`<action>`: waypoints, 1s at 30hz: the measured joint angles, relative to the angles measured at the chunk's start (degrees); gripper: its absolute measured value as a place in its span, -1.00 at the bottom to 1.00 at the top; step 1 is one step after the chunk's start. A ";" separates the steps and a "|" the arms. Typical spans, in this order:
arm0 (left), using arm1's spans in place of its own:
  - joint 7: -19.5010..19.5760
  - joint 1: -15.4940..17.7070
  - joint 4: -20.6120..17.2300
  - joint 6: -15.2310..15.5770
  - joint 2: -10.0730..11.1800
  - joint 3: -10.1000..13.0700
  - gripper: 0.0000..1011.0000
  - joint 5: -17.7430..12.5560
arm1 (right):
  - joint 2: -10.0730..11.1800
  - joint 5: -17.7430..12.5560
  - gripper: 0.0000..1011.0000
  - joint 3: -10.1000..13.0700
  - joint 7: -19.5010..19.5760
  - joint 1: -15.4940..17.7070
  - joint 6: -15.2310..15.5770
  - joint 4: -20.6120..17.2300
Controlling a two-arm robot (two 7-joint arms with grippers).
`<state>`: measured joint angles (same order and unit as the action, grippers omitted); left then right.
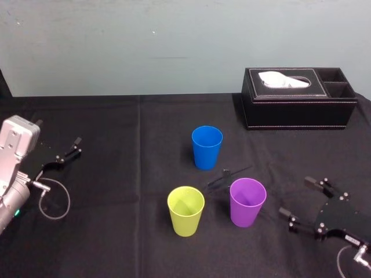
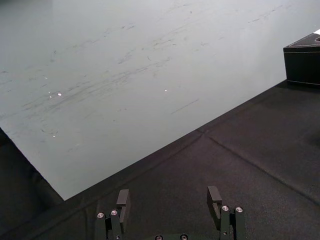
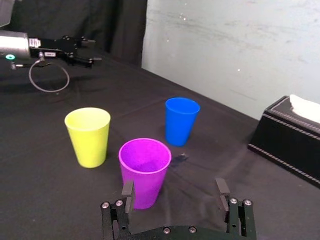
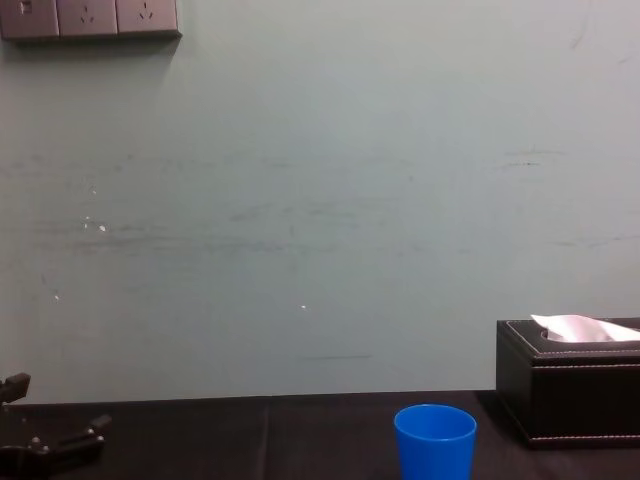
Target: Stack the three plastic cups sequentially using one hand.
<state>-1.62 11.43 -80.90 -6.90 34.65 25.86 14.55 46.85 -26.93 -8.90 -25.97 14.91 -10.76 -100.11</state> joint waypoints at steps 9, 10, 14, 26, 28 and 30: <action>0.00 0.00 0.00 0.00 0.00 0.00 1.00 0.00 | -2.13 1.52 0.98 -1.56 -1.58 -1.23 1.32 1.35; 0.00 0.00 0.00 0.00 0.00 0.00 1.00 0.00 | -2.33 1.63 0.98 -1.67 -1.70 -1.36 1.47 1.46; 0.00 0.00 0.00 0.00 0.00 0.00 1.00 0.00 | -3.66 2.03 0.98 -2.27 -2.50 -2.24 2.39 2.16; 0.00 0.00 0.00 0.00 0.00 0.00 1.00 0.00 | -6.13 2.41 0.98 -2.65 -4.27 -4.07 4.43 3.58; 0.00 0.00 0.00 0.00 0.00 0.00 1.00 0.00 | -6.54 2.45 0.98 -2.84 -4.48 -4.47 4.79 3.88; 0.00 0.00 0.00 0.00 0.00 0.00 1.00 0.00 | -6.92 2.51 0.98 -3.07 -4.67 -4.90 5.17 4.17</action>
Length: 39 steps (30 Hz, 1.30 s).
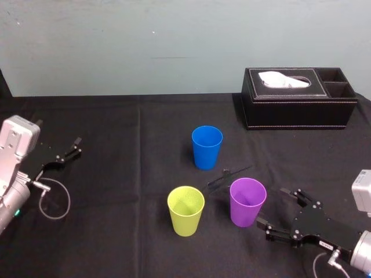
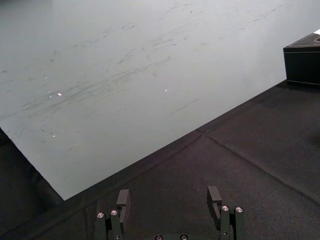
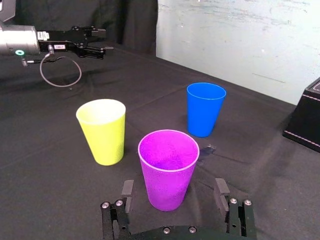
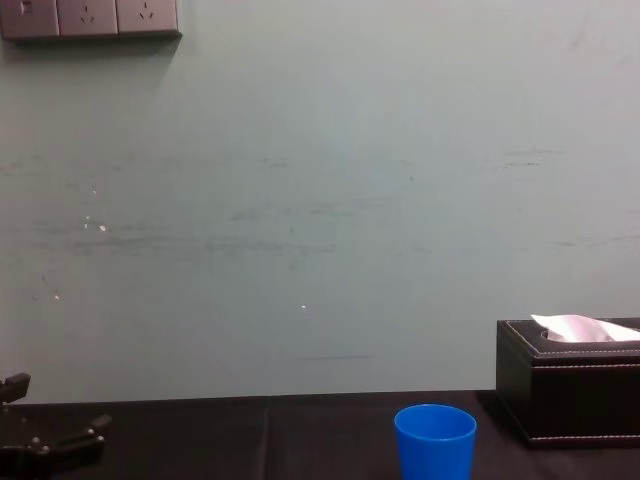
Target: Stack the three plastic cups sequentially using one hand.
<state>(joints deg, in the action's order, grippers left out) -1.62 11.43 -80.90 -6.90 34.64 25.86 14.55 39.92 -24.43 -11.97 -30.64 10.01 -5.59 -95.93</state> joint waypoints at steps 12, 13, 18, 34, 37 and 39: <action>0.00 0.00 0.00 0.00 0.00 0.00 1.00 0.00 | -1.50 0.26 0.98 -1.28 -0.37 -2.08 1.23 1.49; 0.00 0.00 0.00 0.00 0.00 0.00 1.00 0.00 | -1.65 0.26 0.98 -1.43 -0.40 -2.32 1.34 1.63; 0.00 0.00 0.00 0.00 0.00 0.00 1.00 0.00 | -2.18 0.30 0.98 -2.04 -0.43 -3.27 1.76 2.15; 0.00 0.00 0.00 0.00 0.00 0.00 1.00 0.00 | -3.53 -0.01 0.98 -3.87 -0.58 -5.72 2.89 3.57; 0.00 0.00 0.00 0.00 0.00 0.00 1.00 0.00 | -3.78 0.04 0.98 -4.27 -0.56 -6.16 3.01 3.83; 0.00 0.00 0.00 0.00 0.00 0.00 1.00 0.00 | -3.89 0.09 0.98 -4.46 -0.55 -6.35 3.04 3.95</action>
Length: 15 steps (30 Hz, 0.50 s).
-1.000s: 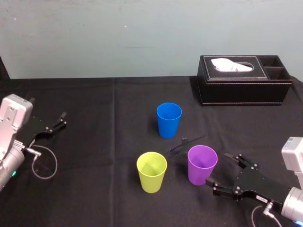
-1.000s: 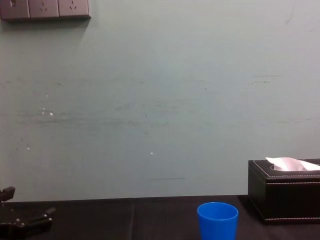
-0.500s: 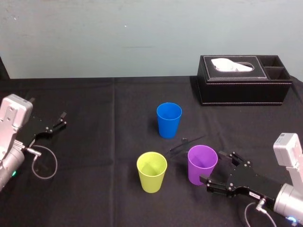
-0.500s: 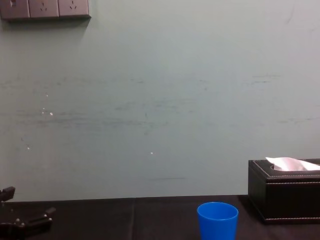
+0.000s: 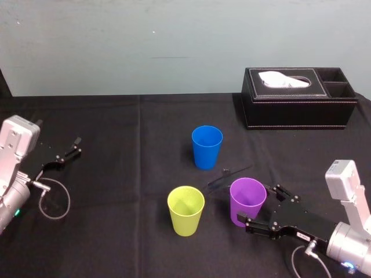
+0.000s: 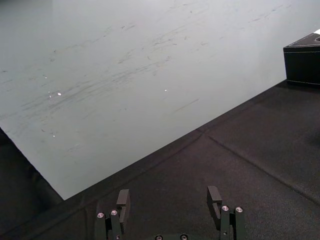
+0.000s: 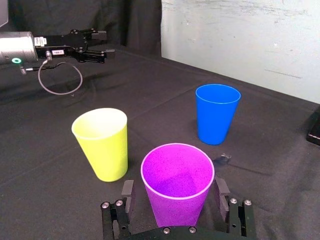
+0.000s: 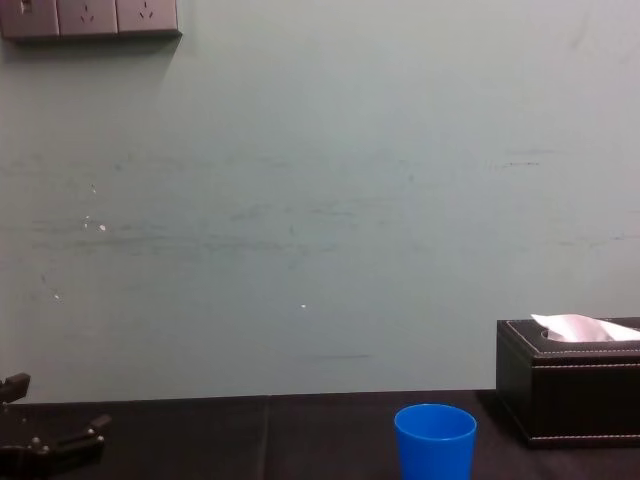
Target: Stack the three plastic cups sequentially using one hand.
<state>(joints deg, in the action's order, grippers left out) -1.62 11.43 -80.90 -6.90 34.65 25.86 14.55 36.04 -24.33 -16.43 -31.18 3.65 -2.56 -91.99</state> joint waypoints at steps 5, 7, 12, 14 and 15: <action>0.00 0.00 0.00 0.00 0.00 0.00 1.00 0.00 | -0.59 0.35 0.98 -0.73 0.30 -0.96 0.26 0.75; 0.00 0.00 0.00 0.00 0.00 0.00 1.00 0.00 | -0.82 0.50 0.98 -0.99 0.39 -1.33 0.36 1.07; 0.00 0.00 0.00 0.00 0.00 -0.01 1.00 0.00 | -1.36 0.89 0.98 -1.47 0.77 -2.04 0.50 1.74; 0.00 0.00 0.00 0.00 0.00 0.00 1.00 0.00 | -1.65 1.00 0.98 -1.63 0.95 -2.34 0.50 2.03; 0.00 0.00 0.00 0.00 0.00 0.00 1.00 0.00 | -1.76 1.05 0.98 -1.68 1.02 -2.43 0.50 2.13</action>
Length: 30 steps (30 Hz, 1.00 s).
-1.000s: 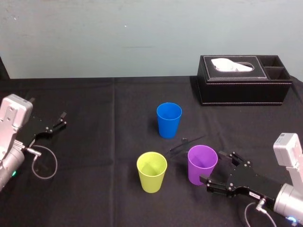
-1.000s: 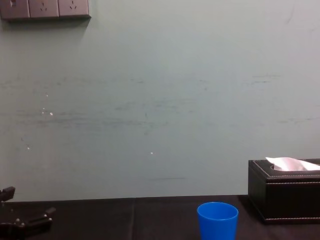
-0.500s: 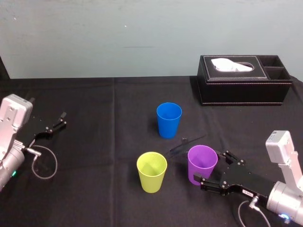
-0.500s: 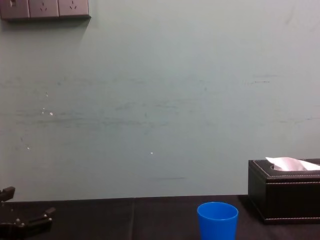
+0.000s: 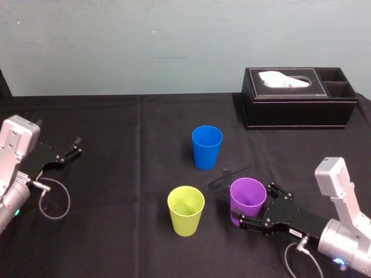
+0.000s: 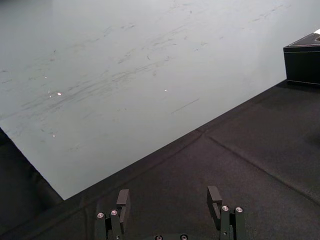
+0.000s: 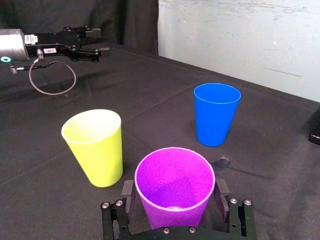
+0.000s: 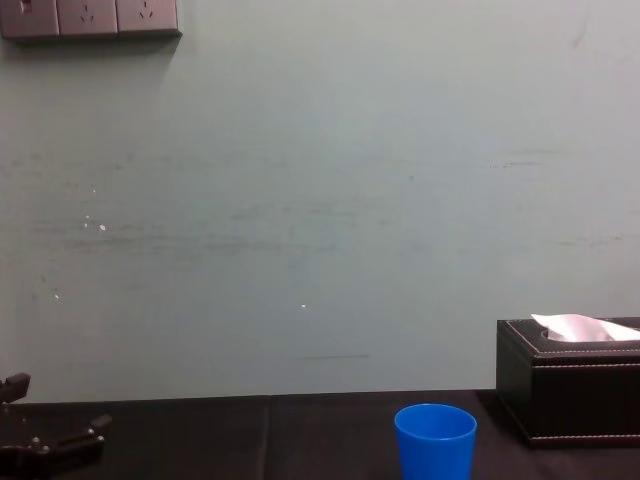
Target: Stack the three plastic cups sequentially using one hand.
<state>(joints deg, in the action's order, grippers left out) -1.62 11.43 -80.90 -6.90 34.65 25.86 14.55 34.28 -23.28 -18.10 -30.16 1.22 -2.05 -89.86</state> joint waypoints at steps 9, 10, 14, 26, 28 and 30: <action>0.00 0.00 0.00 0.00 0.00 0.00 1.00 0.00 | 0.13 0.00 0.87 0.07 0.03 0.10 0.00 -0.08; 0.00 0.00 0.00 0.00 0.00 0.00 1.00 0.00 | 0.14 0.00 0.85 0.08 0.03 0.11 0.00 -0.10; 0.00 0.00 0.00 0.00 0.00 0.00 1.00 0.00 | 0.18 -0.01 0.63 0.09 0.03 0.15 0.00 -0.16; 0.00 0.00 0.00 0.00 0.00 0.00 1.00 0.00 | 0.25 -0.04 0.45 0.16 -0.01 0.22 -0.03 -0.25; 0.00 0.00 0.00 0.00 0.00 0.00 1.00 0.00 | 0.26 -0.06 0.43 0.17 -0.01 0.23 -0.04 -0.26; 0.00 0.00 0.00 0.00 0.00 0.00 1.00 0.00 | 0.27 -0.06 0.43 0.17 -0.01 0.24 -0.04 -0.27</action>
<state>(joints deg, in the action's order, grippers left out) -1.62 11.43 -80.90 -6.90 34.65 25.86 14.55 34.55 -23.35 -17.93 -30.17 1.46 -2.10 -90.13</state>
